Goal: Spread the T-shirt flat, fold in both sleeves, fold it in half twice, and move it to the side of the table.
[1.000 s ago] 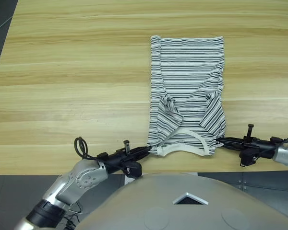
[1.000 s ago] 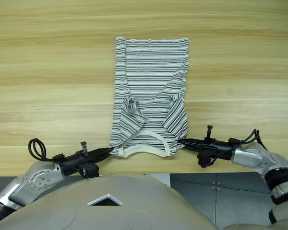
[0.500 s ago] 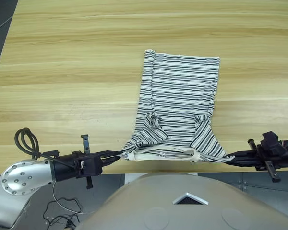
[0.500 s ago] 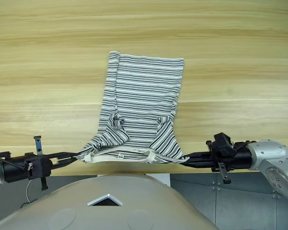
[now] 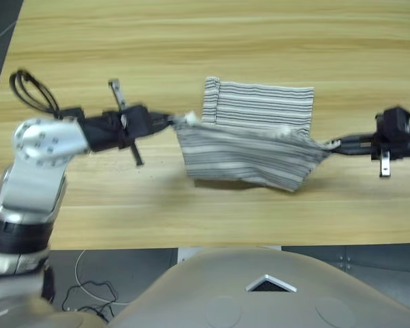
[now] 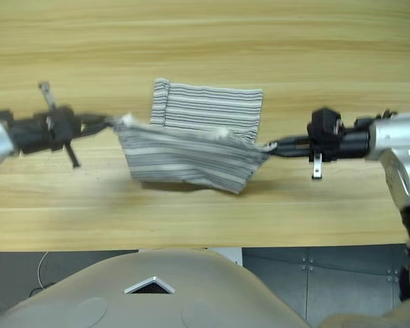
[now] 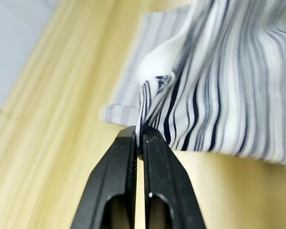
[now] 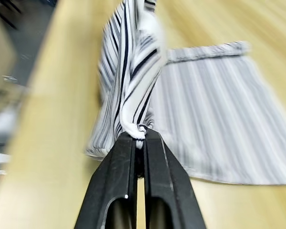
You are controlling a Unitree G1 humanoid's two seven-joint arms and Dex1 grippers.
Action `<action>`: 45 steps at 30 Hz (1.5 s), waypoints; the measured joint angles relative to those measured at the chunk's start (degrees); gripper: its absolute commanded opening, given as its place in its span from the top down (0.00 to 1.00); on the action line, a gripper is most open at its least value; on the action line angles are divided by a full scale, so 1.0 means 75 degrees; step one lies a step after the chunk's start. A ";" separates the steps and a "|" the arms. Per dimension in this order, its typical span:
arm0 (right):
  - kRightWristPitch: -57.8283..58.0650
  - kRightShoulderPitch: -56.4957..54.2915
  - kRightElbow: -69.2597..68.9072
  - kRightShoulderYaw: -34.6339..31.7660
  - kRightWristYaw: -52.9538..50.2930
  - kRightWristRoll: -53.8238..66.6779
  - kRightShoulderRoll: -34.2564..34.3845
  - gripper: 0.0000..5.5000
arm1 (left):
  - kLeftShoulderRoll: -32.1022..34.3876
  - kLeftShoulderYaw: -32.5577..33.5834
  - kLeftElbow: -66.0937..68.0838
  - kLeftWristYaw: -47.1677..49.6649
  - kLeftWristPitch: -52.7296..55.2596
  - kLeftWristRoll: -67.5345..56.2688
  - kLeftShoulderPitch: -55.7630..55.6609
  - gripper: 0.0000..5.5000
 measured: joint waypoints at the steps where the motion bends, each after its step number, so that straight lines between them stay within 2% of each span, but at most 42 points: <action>1: -0.0275 -0.0644 0.0722 0.0095 -0.0047 -0.0566 0.0413 0.98 | -0.0373 -0.0235 0.0559 0.0234 -0.0019 0.0312 -0.0454 0.98; 8: -0.2125 -0.2702 0.4292 0.0200 -0.0565 -0.2672 0.1907 0.98 | -0.1855 -0.0604 0.3176 0.1460 -0.0863 0.1278 -0.2053 0.98; 16: -0.3207 -0.3698 0.6259 0.0087 -0.1210 -0.3791 0.2586 0.98 | -0.2585 -0.0787 0.5107 0.2057 -0.1747 0.1815 -0.2442 0.98; 19: -0.3237 -0.3853 0.6545 0.0011 -0.1154 -0.3950 0.2707 0.98 | -0.2899 -0.0862 0.5430 0.2172 -0.1968 0.1896 -0.2459 0.87; 23: -0.3257 -0.3917 0.6760 -0.0102 -0.1252 -0.4160 0.2735 0.82 | -0.3026 -0.0808 0.5591 0.2391 -0.2019 0.1903 -0.2457 0.72; 28: -0.3328 -0.3986 0.7042 -0.0214 -0.2249 -0.4702 0.2711 0.64 | -0.3117 -0.0593 0.5739 0.2897 -0.2162 0.1897 -0.2269 0.55; 33: -0.3919 -0.4024 0.7232 -0.0077 -0.4204 -0.5681 0.2624 0.63 | -0.3053 0.0044 0.5322 0.3600 -0.2238 0.1811 -0.1759 0.38; 34: -0.4007 -0.4022 0.7224 -0.0134 -0.4128 -0.5642 0.2624 0.63 | -0.3052 0.0129 0.5098 0.3645 -0.2241 0.1768 -0.1598 0.38; 37: -0.3531 -0.3260 0.6244 -0.0970 -0.2052 -0.3903 0.2637 0.63 | -0.3062 0.0772 0.3316 0.3528 -0.1806 0.0780 -0.0513 0.38; 40: -0.1802 -0.0894 0.3895 -0.1760 0.0090 -0.1689 0.2509 0.63 | -0.2967 0.1278 0.0889 0.2777 -0.0872 -0.0774 0.1799 0.38; 43: -0.0208 0.1050 0.1872 -0.2337 0.0605 -0.0599 0.1935 0.63 | -0.2430 0.1257 -0.0130 0.1851 -0.0446 -0.1305 0.3194 0.38; 45: 0.0500 0.1943 0.0737 -0.2568 0.0648 -0.0116 0.1814 0.63 | -0.2229 0.1129 -0.0241 0.1335 -0.0304 -0.1480 0.3531 0.38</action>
